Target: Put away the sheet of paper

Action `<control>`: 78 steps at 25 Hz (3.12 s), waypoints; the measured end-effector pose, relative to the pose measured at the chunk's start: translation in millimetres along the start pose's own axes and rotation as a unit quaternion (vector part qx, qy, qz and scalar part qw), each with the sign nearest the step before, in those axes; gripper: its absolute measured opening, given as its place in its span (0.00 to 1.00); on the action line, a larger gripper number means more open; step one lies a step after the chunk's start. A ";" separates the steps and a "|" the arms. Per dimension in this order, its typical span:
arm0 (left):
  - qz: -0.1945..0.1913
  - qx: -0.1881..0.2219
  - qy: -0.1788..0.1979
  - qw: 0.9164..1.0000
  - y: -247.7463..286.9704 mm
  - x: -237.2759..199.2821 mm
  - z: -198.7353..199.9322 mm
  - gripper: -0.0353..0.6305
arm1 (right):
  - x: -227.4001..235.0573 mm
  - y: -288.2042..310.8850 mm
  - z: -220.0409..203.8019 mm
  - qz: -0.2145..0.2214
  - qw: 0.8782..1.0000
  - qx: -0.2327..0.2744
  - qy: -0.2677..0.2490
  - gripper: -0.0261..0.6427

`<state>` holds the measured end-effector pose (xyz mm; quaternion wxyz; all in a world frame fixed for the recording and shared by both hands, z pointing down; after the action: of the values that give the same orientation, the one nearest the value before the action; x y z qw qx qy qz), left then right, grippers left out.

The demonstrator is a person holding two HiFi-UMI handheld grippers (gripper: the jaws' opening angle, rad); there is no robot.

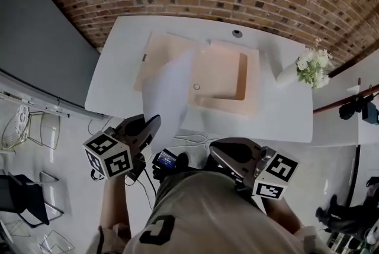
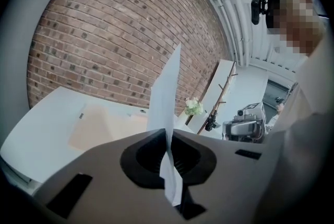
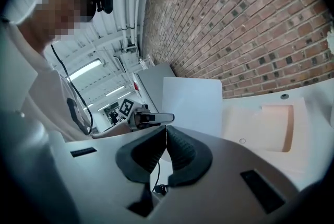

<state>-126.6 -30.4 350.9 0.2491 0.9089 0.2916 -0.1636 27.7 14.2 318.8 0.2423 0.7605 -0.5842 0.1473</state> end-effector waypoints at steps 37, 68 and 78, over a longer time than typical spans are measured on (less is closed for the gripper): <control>0.010 0.009 -0.017 1.000 12.9 -108.0 28.2 0.07 | 46.9 79.2 8.0 -0.054 0.996 -0.070 0.022 0.07; 0.007 0.003 -0.033 0.999 55.8 -98.8 61.1 0.07 | 81.0 43.3 8.6 -0.064 0.995 -0.076 0.005 0.07; 0.037 -0.020 -0.012 0.999 69.4 -108.4 52.9 0.07 | 91.7 36.6 1.0 -0.063 0.995 -0.078 0.023 0.07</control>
<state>-176.4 -157.0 380.2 0.2769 0.9117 0.2585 -0.1592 17.6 -68.6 371.7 0.3230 0.7709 -0.5393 0.1031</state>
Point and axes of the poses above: the fingertips, and each gripper's own axes: y forward along the fingers, x to its right, z out of its top, the point moved 1 cm from there along -y, backward along the fingers, and after that the axes turned 1 degree about x, right-handed, at the moved point
